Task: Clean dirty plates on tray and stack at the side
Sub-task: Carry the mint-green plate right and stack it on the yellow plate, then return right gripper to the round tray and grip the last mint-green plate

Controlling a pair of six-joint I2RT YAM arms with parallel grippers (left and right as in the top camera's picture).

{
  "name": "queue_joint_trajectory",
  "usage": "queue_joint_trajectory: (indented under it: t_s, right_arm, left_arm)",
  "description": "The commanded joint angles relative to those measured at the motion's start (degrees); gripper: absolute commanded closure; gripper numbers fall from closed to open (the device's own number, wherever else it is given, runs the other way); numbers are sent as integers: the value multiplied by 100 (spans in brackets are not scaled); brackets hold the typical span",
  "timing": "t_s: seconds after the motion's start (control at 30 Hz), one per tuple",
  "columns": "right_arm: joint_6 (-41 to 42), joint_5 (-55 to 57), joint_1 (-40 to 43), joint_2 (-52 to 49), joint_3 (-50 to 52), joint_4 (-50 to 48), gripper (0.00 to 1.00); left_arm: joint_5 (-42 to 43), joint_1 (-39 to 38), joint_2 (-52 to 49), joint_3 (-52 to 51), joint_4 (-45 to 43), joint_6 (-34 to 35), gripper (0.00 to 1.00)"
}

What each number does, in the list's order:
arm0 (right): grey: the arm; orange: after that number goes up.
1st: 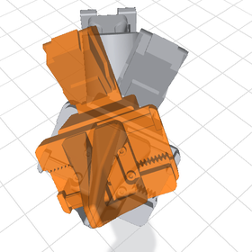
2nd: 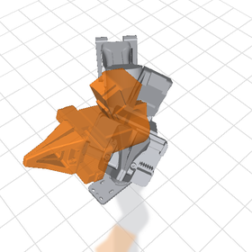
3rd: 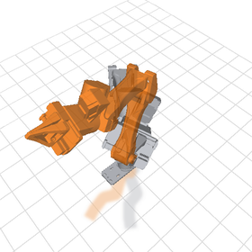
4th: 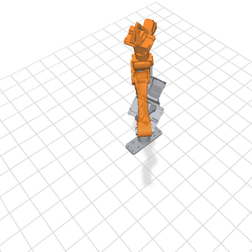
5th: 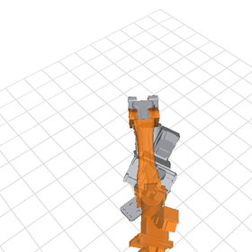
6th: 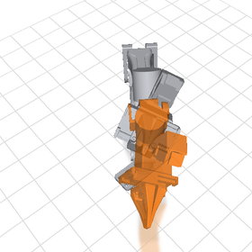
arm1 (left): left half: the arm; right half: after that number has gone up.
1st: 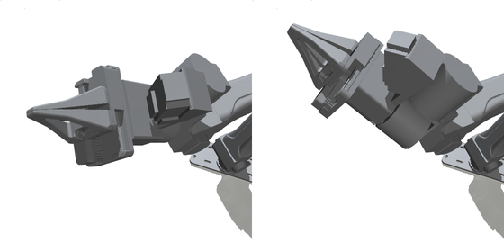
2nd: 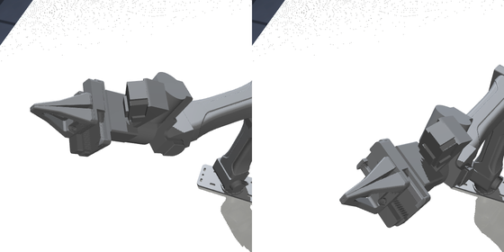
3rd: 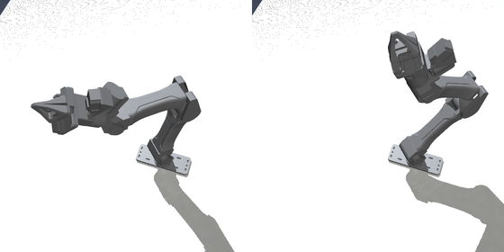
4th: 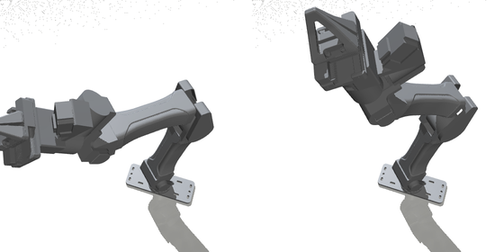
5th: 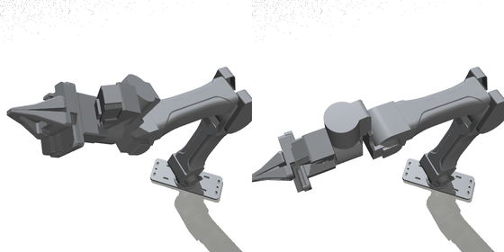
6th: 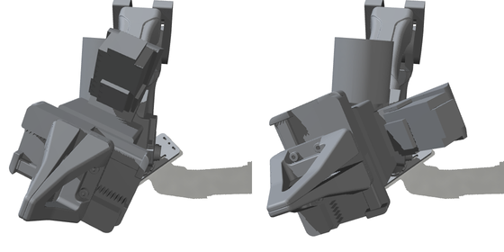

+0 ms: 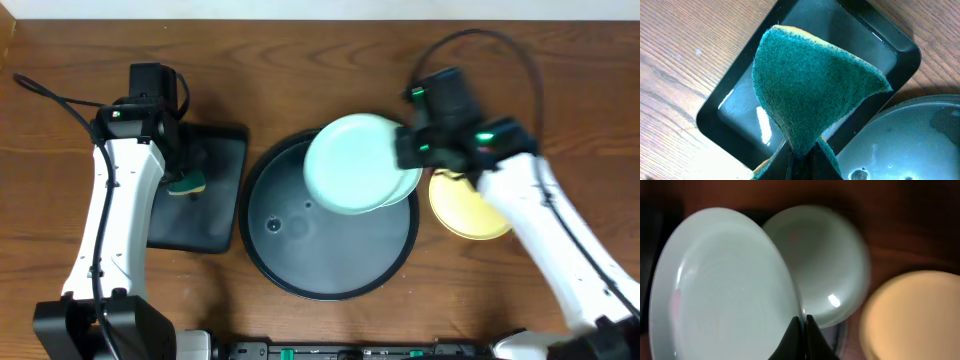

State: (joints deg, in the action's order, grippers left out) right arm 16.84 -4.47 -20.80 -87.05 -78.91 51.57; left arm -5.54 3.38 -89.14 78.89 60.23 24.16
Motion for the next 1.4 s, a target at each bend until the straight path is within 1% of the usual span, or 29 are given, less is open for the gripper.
queue_joint_trajectory:
  t_s: [0.0, 0.1, 0.2, 0.3, 0.4, 0.5, 0.7, 0.93, 1.0, 1.17, 1.27, 1.3, 1.37]
  right_arm:
    - [92, 157, 632, 398, -96, 238, 99]
    - [205, 988, 1287, 529, -96, 662, 99]
    - [201, 1508, 1908, 533, -90, 1023, 99]
    - [199, 1823, 2417, 492, -79, 1263, 99]
    - [101, 1840, 2771, 433, -39, 1316, 99]
    - [-22, 1945, 2931, 352, 79, 1303, 99]
    - [-15, 1893, 2916, 184, 509, 1123, 99]
    - [-17, 1392, 2859, -28, 909, 881, 98]
    - [-20, 1386, 2822, -42, 935, 885, 96]
    - [-20, 1231, 2726, -39, 933, 796, 83]
    - [-24, 933, 2706, -39, 914, 684, 76]
    - [-120, 734, 2706, -39, 909, 610, 73]
    - [-426, 212, 2706, -39, 890, 409, 61]
  left_arm:
    - [-98, 26, -46, 9, 15, -55, 92]
    - [-96, 26, -46, 9, 15, -55, 93]
    - [-96, 26, -46, 9, 13, -55, 93]
    - [-96, 26, -46, 9, 13, -55, 93]
    - [-96, 26, -46, 9, 13, -55, 93]
    - [-96, 26, -46, 9, 13, -52, 92]
    - [-96, 26, -46, 9, 9, -52, 93]
    - [-96, 26, -46, 9, 9, -52, 92]
    - [-96, 26, -46, 9, 9, -55, 92]
    - [-96, 26, -46, 9, 9, -52, 93]
    - [-96, 26, -46, 9, 7, -52, 92]
    - [-96, 26, -46, 9, 7, -52, 93]
    - [-96, 26, -46, 9, 7, -52, 93]
